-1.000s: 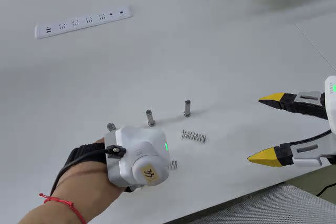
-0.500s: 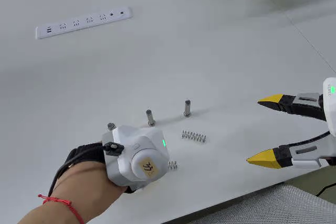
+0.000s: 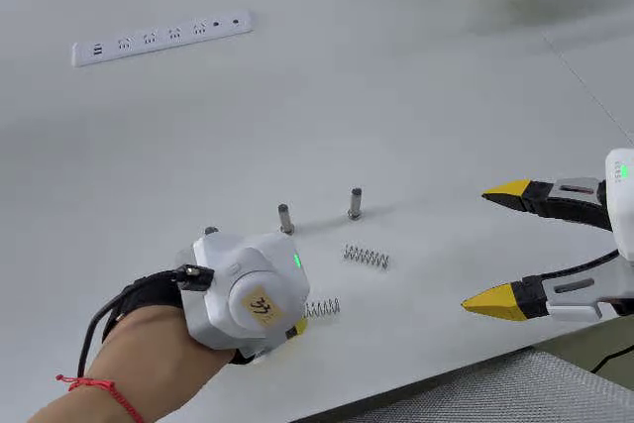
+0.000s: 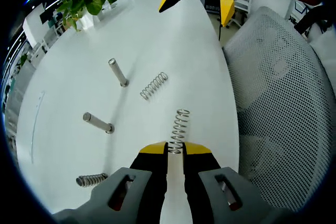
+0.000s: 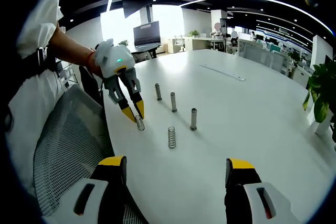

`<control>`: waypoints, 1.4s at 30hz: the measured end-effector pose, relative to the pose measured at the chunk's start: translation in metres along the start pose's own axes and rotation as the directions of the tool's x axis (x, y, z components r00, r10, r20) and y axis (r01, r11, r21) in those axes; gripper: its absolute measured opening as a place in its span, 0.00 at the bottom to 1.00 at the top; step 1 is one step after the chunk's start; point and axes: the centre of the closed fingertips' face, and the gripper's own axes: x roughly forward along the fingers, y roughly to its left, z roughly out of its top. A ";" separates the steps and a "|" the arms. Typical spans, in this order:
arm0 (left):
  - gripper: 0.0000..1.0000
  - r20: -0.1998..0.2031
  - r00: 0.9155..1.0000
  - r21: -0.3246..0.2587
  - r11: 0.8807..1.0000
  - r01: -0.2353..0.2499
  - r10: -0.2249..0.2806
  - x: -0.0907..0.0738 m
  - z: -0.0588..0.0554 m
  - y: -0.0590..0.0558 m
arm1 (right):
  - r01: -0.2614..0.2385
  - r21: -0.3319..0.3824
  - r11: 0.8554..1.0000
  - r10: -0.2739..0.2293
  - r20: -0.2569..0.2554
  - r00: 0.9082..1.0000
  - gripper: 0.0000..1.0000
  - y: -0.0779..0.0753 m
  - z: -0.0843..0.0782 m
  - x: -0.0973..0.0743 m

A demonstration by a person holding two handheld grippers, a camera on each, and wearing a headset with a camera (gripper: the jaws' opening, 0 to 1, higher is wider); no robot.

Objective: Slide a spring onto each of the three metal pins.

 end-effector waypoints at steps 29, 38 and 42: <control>0.07 0.467 0.870 -0.280 0.960 -0.025 0.158 -0.095 0.050 0.010 | -0.187 -0.093 0.978 0.198 0.140 0.970 0.56 0.053 0.122 0.022; 0.07 0.544 0.820 -0.297 0.955 -0.008 0.176 -0.112 0.065 0.007 | -0.289 -0.122 0.950 0.302 0.114 0.946 0.35 0.074 0.149 0.028; 0.07 0.571 0.801 -0.301 0.954 0.002 0.179 -0.117 0.070 0.006 | -0.323 -0.151 0.934 0.337 0.075 0.938 0.30 0.084 0.150 0.032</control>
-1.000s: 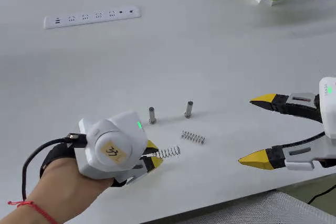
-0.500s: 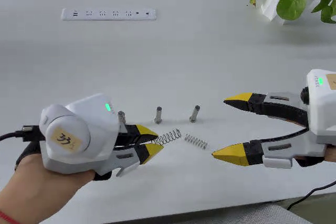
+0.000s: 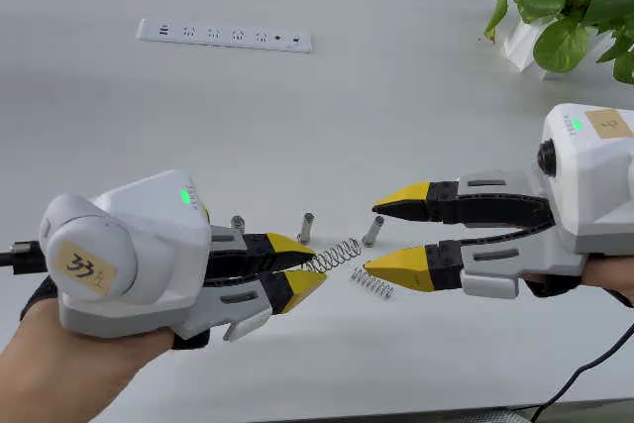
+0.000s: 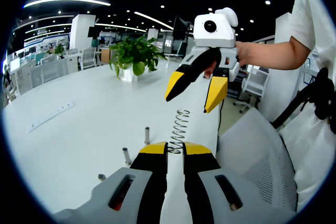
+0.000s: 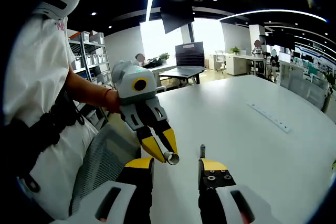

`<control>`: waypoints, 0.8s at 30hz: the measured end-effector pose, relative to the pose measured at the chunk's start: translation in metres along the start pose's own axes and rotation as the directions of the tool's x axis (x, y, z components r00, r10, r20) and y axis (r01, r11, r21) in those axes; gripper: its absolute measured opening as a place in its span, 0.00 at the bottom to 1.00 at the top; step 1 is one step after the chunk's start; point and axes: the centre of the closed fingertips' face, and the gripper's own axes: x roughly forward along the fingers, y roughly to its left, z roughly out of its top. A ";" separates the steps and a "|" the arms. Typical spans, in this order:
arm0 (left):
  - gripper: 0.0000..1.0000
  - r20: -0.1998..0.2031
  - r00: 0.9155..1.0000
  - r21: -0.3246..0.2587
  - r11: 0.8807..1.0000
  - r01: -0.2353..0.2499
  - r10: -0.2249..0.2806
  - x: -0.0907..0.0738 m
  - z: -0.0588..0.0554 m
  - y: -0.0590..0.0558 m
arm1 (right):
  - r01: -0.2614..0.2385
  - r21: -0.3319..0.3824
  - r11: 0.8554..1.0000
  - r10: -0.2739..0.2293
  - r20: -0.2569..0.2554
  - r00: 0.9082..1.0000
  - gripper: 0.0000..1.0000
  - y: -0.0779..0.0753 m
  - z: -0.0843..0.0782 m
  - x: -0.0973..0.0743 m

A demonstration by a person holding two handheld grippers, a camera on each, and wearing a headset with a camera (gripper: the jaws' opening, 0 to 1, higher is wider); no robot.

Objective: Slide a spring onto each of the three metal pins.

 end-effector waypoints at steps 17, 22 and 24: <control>0.07 0.062 0.998 -0.011 1.000 0.022 -0.021 -0.001 0.011 -0.005 | -0.075 -0.021 0.997 0.075 -0.035 0.997 0.11 0.008 0.007 0.005; 0.07 0.065 0.998 -0.009 1.000 0.028 -0.027 0.000 0.011 -0.006 | -0.079 -0.023 0.997 0.078 -0.041 0.996 0.07 0.007 0.006 0.005; 0.07 0.065 0.997 -0.010 1.000 0.028 -0.027 0.000 0.011 -0.006 | -0.080 -0.021 0.997 0.079 -0.046 0.996 0.07 0.007 0.006 0.005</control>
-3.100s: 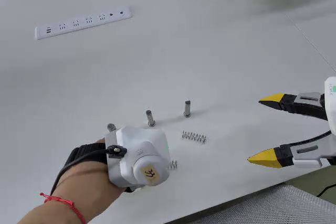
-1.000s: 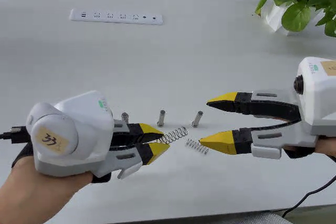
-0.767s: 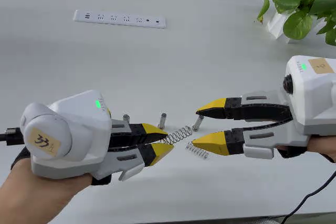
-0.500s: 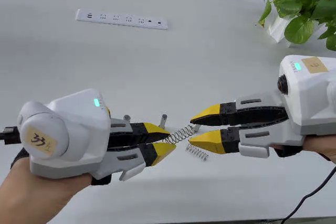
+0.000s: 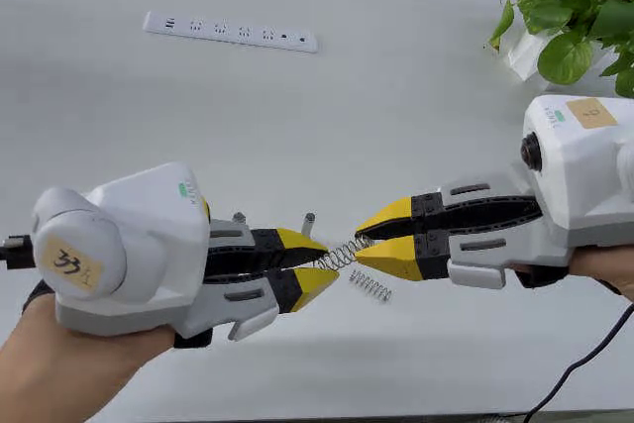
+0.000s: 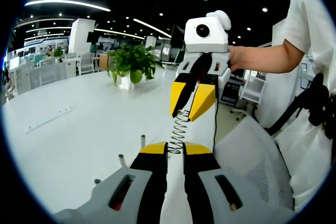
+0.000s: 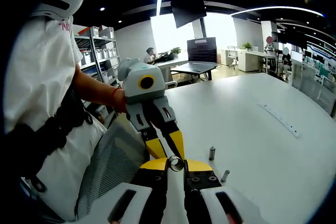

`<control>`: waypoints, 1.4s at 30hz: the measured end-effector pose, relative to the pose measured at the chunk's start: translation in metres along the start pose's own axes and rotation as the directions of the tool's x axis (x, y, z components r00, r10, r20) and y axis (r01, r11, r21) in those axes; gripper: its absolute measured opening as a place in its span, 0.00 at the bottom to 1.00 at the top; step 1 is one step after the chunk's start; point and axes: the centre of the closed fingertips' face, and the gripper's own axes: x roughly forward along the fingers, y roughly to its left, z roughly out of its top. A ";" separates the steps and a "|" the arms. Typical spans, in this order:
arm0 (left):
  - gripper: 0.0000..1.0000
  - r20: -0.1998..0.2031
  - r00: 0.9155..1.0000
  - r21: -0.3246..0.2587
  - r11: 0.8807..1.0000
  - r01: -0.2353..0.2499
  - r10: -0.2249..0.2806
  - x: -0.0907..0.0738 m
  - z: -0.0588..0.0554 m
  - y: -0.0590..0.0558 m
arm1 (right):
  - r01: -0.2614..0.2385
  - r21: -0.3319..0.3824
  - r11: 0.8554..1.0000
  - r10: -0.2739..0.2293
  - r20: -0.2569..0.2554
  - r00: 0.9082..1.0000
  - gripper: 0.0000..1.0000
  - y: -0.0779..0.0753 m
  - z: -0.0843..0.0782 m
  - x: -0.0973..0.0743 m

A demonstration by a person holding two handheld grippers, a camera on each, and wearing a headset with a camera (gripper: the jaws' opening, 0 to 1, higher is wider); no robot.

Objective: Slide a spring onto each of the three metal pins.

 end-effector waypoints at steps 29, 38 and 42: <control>0.07 -0.020 0.999 0.024 0.999 0.027 -0.026 0.005 -0.007 -0.008 | -0.029 -0.116 0.993 0.017 -0.104 0.994 0.07 0.007 0.002 0.007; 0.07 -0.026 0.999 0.030 0.999 0.036 -0.035 0.007 -0.008 -0.010 | -0.052 -0.143 0.988 0.031 -0.145 0.989 0.07 0.009 -0.001 0.007; 0.07 -0.019 0.999 0.025 0.999 0.036 -0.036 0.007 -0.009 -0.011 | -0.059 -0.160 0.985 0.032 -0.169 0.985 0.07 0.008 -0.003 0.006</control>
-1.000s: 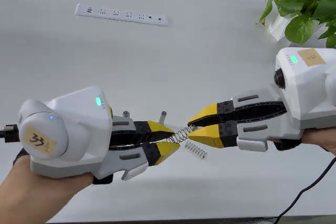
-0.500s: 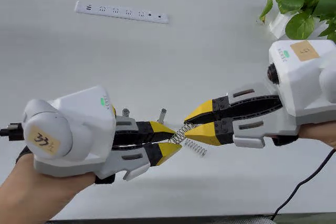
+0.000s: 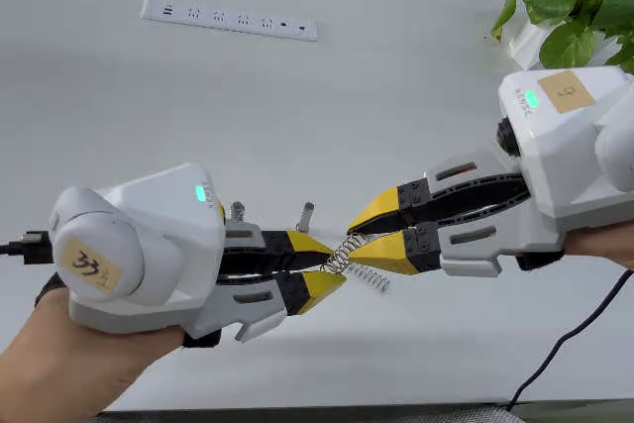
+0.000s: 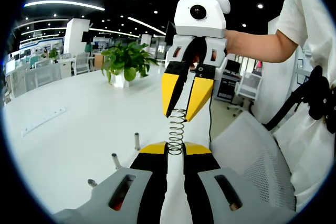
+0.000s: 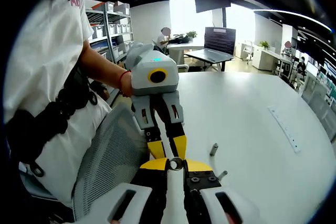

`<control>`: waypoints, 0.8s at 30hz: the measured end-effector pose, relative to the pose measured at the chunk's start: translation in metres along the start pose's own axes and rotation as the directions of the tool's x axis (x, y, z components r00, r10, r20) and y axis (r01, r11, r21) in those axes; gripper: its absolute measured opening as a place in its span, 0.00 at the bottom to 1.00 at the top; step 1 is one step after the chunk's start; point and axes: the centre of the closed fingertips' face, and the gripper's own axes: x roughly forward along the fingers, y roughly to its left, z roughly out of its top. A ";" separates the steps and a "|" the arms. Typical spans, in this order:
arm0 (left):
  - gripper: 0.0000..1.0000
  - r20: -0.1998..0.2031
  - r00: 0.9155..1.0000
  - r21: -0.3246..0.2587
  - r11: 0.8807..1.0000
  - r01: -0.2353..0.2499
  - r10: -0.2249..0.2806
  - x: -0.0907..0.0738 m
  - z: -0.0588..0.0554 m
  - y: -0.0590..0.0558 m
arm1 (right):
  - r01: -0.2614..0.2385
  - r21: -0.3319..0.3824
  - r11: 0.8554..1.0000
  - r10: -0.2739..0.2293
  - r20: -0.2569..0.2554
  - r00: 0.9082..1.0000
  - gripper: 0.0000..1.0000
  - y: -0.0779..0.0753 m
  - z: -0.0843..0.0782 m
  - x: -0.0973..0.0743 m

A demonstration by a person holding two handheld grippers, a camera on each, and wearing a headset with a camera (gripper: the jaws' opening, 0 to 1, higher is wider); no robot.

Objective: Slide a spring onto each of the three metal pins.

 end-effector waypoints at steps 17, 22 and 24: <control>0.07 0.034 0.999 -0.014 1.000 0.007 -0.006 -0.002 0.003 -0.003 | -0.160 -0.153 0.975 0.131 -0.183 0.974 0.13 -0.002 0.000 0.001; 0.07 0.043 0.999 -0.015 1.000 0.008 -0.007 -0.002 0.004 -0.003 | -0.239 -0.201 0.950 0.179 -0.277 0.944 0.13 0.001 -0.007 0.005; 0.07 0.045 0.999 -0.016 1.000 0.008 -0.007 -0.002 0.005 -0.003 | -0.258 -0.209 0.943 0.188 -0.304 0.934 0.13 0.003 -0.009 0.007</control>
